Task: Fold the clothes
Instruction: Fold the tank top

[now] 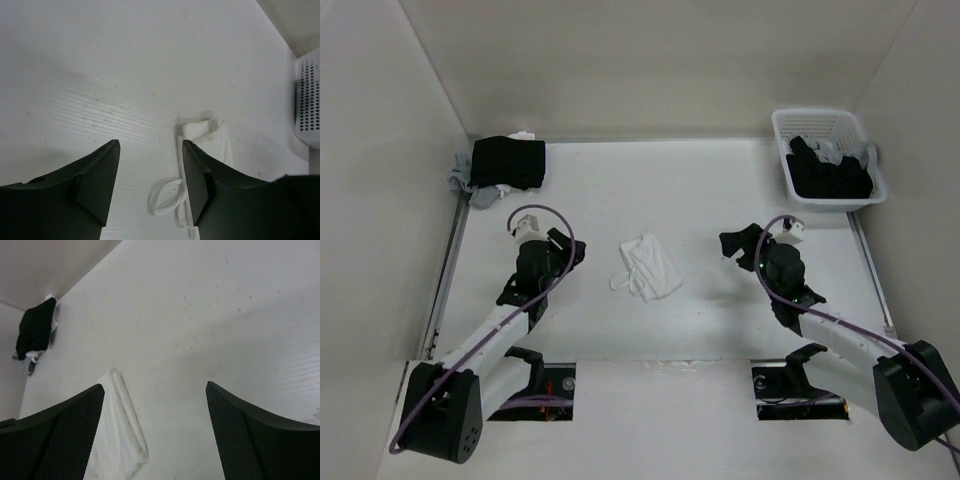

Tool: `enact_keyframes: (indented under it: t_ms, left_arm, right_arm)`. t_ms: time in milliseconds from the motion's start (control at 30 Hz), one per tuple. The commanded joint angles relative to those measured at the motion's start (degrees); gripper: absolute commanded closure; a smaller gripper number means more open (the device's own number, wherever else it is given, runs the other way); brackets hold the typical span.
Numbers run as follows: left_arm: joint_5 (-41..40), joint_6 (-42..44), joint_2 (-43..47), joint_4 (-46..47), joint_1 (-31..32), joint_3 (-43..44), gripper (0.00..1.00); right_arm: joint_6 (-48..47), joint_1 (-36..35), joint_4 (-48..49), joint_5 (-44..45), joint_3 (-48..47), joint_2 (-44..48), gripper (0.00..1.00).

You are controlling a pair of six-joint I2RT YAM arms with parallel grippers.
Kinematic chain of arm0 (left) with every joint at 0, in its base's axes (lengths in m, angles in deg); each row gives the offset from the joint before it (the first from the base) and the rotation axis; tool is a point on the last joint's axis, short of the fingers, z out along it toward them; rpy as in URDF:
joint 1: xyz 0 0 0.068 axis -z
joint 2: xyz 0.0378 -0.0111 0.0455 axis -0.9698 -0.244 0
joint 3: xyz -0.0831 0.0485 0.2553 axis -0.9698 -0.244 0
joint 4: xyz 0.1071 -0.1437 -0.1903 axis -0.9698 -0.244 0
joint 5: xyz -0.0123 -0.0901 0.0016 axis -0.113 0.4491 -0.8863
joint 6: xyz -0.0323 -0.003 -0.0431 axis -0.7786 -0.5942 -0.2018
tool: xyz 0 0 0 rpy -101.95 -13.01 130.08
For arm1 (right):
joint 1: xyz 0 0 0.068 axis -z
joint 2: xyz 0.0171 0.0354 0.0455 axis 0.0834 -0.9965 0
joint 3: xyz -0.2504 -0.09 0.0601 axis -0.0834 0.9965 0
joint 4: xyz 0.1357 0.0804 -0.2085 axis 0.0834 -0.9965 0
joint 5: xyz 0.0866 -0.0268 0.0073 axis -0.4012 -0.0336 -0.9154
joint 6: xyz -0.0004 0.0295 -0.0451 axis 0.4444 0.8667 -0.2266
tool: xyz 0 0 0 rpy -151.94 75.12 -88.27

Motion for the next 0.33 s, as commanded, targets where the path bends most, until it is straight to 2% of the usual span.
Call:
enact_keyframes:
  t_ms: [0, 233, 300]
  left_arm:
    - [3.34, 0.89, 3.44, -2.49, -3.42, -2.17, 0.49]
    - [3.96, 1.24, 3.37, -2.66, -2.64, -2.09, 0.50]
    - [4.05, 1.33, 2.49, -2.84, -2.20, -1.56, 0.46]
  right_arm:
    - [0.92, 0.21, 4.02, 2.38, -0.45, 0.06, 0.12]
    - [0.92, 0.21, 4.81, 1.85, -0.36, -0.38, 0.11]
    - [0.83, 0.21, 4.81, 1.77, -0.36, -0.29, 0.11]
